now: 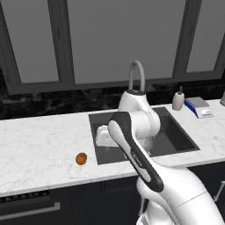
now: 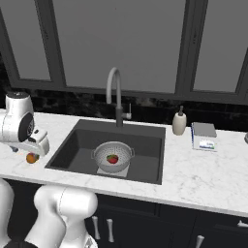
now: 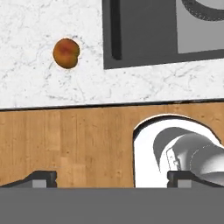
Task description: Put the colander in the sink, put the peach, mango in the colander, and turn on the sink faucet and pour water over the colander.
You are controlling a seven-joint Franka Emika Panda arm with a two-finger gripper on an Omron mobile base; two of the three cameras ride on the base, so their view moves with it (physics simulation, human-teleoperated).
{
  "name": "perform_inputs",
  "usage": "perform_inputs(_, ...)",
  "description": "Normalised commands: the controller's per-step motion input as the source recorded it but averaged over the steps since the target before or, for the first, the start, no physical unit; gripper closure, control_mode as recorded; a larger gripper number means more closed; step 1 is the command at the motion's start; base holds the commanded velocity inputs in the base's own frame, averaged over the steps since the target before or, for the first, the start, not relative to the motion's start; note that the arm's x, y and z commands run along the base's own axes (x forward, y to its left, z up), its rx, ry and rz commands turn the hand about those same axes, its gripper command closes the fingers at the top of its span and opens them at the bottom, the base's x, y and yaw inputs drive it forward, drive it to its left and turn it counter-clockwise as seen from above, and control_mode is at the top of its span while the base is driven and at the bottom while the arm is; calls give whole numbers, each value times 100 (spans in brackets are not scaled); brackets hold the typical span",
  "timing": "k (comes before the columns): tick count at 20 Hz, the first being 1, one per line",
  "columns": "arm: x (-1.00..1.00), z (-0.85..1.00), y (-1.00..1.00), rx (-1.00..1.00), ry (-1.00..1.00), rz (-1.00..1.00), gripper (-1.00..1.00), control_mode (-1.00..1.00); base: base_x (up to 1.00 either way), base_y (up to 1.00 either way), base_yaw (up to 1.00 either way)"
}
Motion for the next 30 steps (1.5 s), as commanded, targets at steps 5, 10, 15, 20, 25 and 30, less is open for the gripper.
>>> perform_inputs(5,34,-67,86,9,0,0,-100,-100,0,0,0)
perform_inputs(10,52,-38,68,2,0,0,-100,-100,0,0,0)
perform_inputs(15,46,-1,32,-3,1,0,-100,-100,0,0,0)
perform_inputs(20,50,-12,6,-10,3,0,-100,-100,0,0,0)
perform_inputs(25,43,-32,0,-12,0,0,-100,-100,0,0,0)
perform_inputs(30,30,-29,8,-8,0,0,-100,-100,0,0,0)
